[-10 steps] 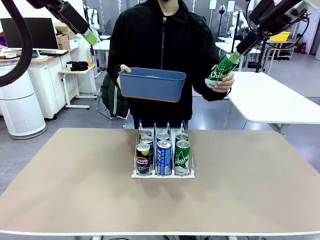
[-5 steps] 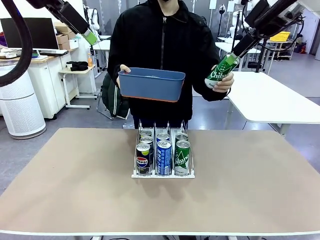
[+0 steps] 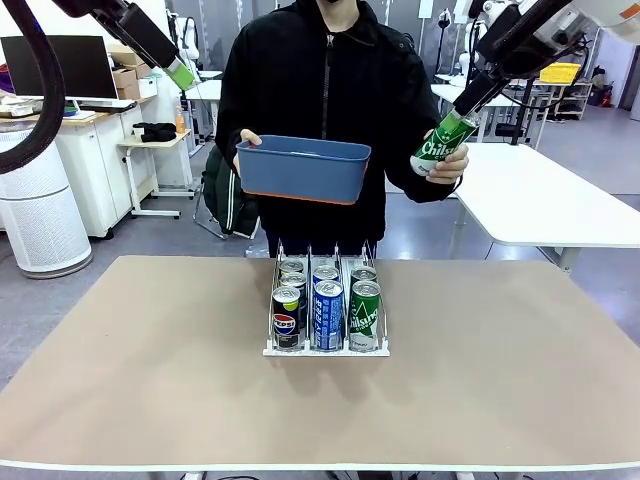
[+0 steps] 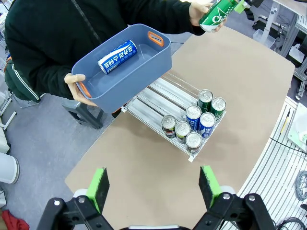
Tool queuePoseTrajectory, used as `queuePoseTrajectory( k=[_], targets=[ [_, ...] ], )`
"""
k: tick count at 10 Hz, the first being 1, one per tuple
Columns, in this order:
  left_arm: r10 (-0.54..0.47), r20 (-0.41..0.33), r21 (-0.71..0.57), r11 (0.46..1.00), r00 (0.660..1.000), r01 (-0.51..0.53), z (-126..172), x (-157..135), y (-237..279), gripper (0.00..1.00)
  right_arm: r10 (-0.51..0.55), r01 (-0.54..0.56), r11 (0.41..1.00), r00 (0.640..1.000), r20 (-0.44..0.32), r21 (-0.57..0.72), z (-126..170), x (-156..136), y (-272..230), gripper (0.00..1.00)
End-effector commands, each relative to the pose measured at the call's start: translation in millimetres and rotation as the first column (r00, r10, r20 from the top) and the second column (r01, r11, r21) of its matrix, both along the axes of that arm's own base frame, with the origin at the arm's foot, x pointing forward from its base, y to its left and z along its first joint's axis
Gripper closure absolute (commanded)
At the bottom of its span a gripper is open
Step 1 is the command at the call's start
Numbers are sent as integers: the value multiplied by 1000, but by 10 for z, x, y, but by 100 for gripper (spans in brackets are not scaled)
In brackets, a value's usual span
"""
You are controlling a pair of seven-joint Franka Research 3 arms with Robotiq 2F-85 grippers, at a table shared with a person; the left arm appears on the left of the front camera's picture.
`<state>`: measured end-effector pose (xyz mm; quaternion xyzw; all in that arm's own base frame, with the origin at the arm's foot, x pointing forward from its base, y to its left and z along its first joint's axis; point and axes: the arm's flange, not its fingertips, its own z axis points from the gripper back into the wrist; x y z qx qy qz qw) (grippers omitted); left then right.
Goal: Fill the beverage cans into the dispenser.
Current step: Pick up the Sprite handed by the human.
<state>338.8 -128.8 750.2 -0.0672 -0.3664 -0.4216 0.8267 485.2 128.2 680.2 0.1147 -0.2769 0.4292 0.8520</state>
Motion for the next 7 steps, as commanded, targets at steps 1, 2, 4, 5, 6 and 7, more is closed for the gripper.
queuePoseTrajectory(
  k=[1,2,4,5,6,7],
  targets=[
    [2,-2,-7,1000,1000,-2,1,-2,8,0,12,-12,1000,1000,-22,18,-16,52,-11,0],
    [2,-2,-7,1000,1000,-2,1,-2,8,0,13,-13,1000,1000,-25,23,-35,58,-10,0],
    [2,-2,-7,1000,1000,-2,1,-2,8,0,16,-15,1000,999,-38,21,-82,74,-26,0],
    [2,-2,-7,1000,1000,-2,1,-2,8,0,17,-16,1000,999,-44,24,-113,72,-26,0],
    [2,-2,-7,1000,1000,-2,1,-2,8,0,15,-14,1000,999,-45,24,-126,77,-33,0],
    [2,-2,-7,1000,1000,-2,1,-2,8,0,13,-12,1000,999,-47,24,-131,75,-43,0]
  ],
)
